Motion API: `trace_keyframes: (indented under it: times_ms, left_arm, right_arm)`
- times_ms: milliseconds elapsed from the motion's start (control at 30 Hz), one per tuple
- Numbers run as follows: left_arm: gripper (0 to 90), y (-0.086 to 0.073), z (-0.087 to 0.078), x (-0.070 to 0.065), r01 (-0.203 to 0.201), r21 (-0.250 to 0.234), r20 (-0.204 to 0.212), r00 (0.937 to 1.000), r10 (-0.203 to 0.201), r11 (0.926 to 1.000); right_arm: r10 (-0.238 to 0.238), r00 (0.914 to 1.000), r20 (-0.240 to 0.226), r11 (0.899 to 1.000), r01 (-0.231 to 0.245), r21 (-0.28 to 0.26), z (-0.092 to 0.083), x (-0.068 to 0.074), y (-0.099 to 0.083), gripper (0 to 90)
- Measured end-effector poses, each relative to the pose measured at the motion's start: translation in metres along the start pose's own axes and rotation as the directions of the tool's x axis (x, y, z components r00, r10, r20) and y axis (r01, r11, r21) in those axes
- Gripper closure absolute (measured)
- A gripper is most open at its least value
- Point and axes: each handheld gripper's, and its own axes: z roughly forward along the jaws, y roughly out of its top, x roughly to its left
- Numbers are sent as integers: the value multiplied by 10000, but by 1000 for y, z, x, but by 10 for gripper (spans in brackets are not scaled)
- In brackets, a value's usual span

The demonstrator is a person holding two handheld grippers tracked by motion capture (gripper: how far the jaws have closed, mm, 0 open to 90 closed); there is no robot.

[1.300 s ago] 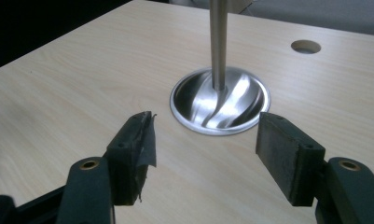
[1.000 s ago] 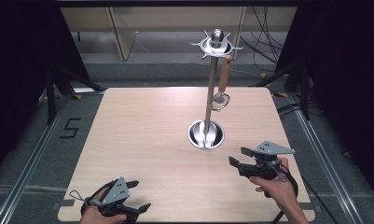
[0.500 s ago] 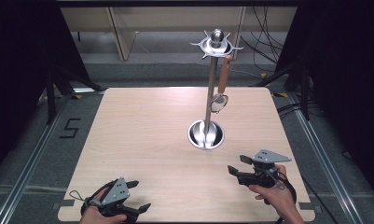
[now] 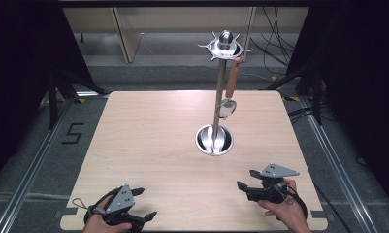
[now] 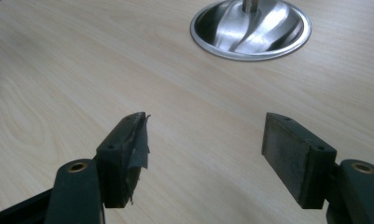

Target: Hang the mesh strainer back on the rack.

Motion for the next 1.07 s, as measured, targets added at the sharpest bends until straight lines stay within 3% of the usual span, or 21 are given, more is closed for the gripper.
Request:
trace_keyframes:
  times_ms: [33, 67, 200, 267, 300, 333, 500, 533, 633, 667, 833, 867, 900, 967, 1067]
  left_arm:
    - [152, 0, 0, 0, -19, 21, -26, 10000, 19, 10000]
    - [152, 0, 0, 0, -42, 29, -31, 10000, 42, 10000]
    - [152, 0, 1, -1, 105, -84, 7, 9999, -105, 9999]
    - [152, 0, -1, 2, -203, 165, -101, 9997, 204, 9997]
    - [152, -1, 1, 0, 48, -51, -26, 10000, -49, 10000]
    - [152, 0, -1, 1, -124, 131, -64, 9999, 125, 9998]
    - [152, 0, 0, 0, 5, 12, -3, 10000, -5, 10000]
    - [152, 0, 0, 0, -24, 43, -23, 10000, 24, 10000]
    - [152, 0, 0, 0, -2, 15, 2, 10000, 2, 10000]
    - [152, -1, 0, 0, 4, 18, -5, 10000, -4, 10000]
    - [152, 0, 0, 0, -6, 29, 6, 10000, 6, 10000]
    - [152, -1, 0, 0, -2, 27, 4, 10000, 2, 10000]
    - [152, 0, 0, 1, -254, 21, 28, 9997, 254, 9997]
    - [152, 0, 0, 0, -28, 49, 10, 10000, 28, 10000]
    - [152, -1, 0, 0, -59, 42, 7, 10000, 59, 10000]
  right_arm:
    - [-247, 9997, 29, 9997, 247, 83, -1, -2, -1, 319]
    - [-67, 10000, 65, 9999, 66, 105, -1, 0, -2, 318]
    - [-223, 9996, 155, 9996, 221, 167, -4, 1, -5, 316]
    - [-245, 9997, 64, 9996, 244, 121, -5, 2, -7, 314]
    - [-72, 9999, 112, 9996, 69, 270, -6, 4, -8, 313]
    - [-174, 9997, 158, 9993, 169, 333, -7, 3, -9, 311]
    - [-399, 9991, 152, 9976, 390, 566, -9, 7, -14, 300]
    - [-638, 9979, 136, 9967, 631, 503, -9, 5, -15, 299]
    - [-325, 9995, -16, 9978, 326, 581, -9, 9, -16, 297]
    - [-621, 9980, -108, 9965, 626, 550, -9, 7, -16, 297]
    - [-965, 9953, 86, 9936, 959, 601, -7, 8, -17, 295]
    - [-748, 9971, 98, 9942, 739, 781, -7, 11, -17, 295]
    - [-1074, 9941, 169, 9916, 1058, 745, -6, 8, -16, 295]
    - [-1097, 9938, 154, 9913, 1083, 746, -5, 8, -17, 295]
    - [-973, 9952, 84, 9926, 965, 733, -5, 10, -16, 295]
